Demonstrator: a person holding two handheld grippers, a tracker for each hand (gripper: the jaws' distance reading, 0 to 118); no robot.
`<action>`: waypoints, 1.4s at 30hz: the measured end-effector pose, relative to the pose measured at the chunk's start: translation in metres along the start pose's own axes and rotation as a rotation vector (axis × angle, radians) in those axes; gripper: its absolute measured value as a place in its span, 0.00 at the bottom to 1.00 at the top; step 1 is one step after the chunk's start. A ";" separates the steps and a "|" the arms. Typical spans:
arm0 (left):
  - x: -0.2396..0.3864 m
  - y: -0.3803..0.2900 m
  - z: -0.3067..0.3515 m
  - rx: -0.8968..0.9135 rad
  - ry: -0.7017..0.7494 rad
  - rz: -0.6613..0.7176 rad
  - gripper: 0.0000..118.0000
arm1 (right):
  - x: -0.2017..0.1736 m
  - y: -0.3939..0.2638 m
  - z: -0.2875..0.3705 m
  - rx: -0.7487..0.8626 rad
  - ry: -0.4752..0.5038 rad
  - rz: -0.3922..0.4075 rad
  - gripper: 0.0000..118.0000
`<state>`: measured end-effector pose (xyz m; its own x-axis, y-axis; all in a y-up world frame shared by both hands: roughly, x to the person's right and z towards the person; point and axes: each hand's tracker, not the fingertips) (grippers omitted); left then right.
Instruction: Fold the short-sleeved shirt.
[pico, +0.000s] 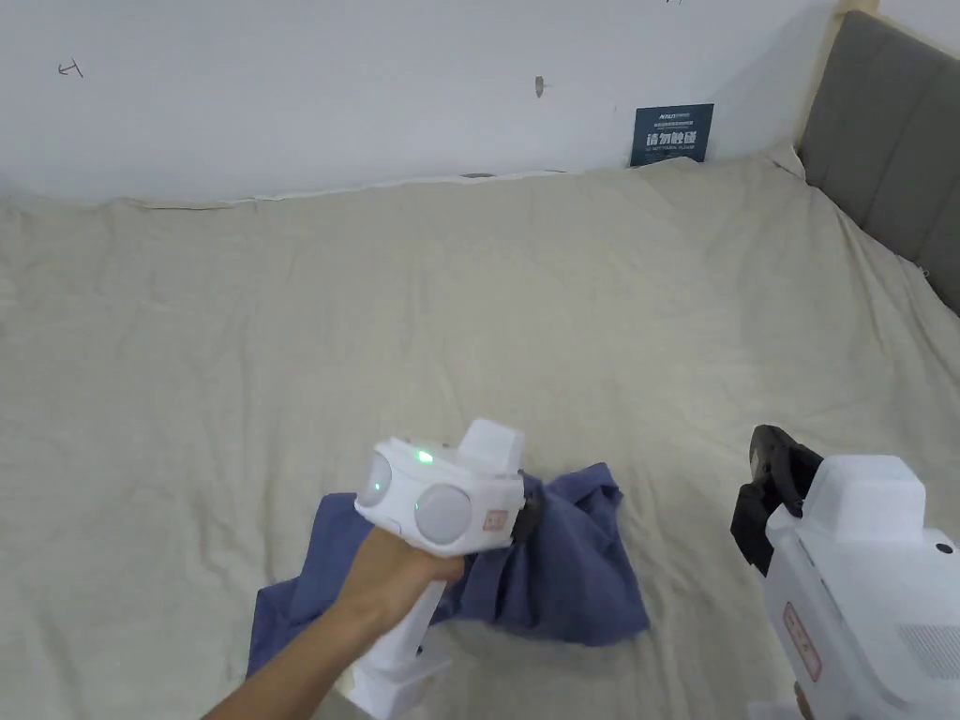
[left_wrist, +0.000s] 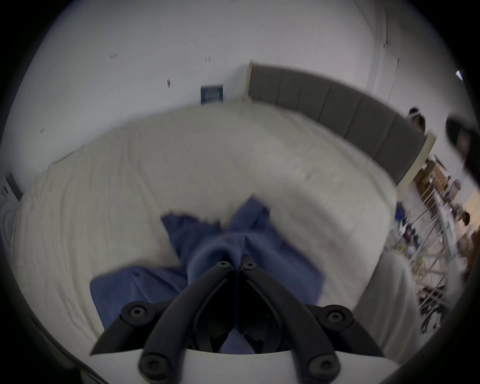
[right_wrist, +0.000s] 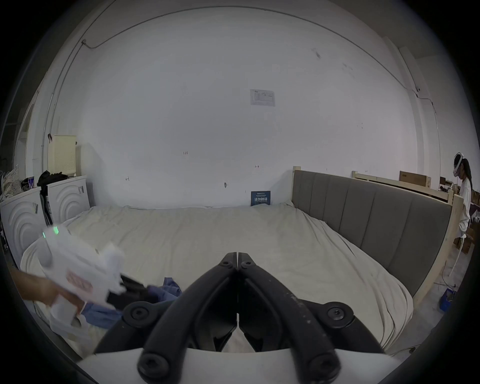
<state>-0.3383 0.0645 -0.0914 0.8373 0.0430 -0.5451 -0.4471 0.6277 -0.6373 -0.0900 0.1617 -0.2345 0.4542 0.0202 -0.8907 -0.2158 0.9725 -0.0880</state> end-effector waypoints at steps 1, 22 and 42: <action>-0.001 -0.009 -0.011 -0.030 0.020 -0.005 0.02 | -0.001 -0.001 0.000 -0.004 0.000 0.001 0.01; -0.027 -0.024 0.164 0.541 0.248 0.225 0.97 | -0.027 0.026 0.012 0.052 0.031 0.003 0.01; -0.087 -0.087 0.228 0.690 0.592 0.236 0.00 | -0.062 0.046 0.009 0.118 0.086 0.020 0.01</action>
<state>-0.3001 0.1839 0.1356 0.3674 -0.0556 -0.9284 -0.1402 0.9835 -0.1143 -0.1203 0.2076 -0.1788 0.3740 0.0250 -0.9271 -0.1185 0.9927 -0.0210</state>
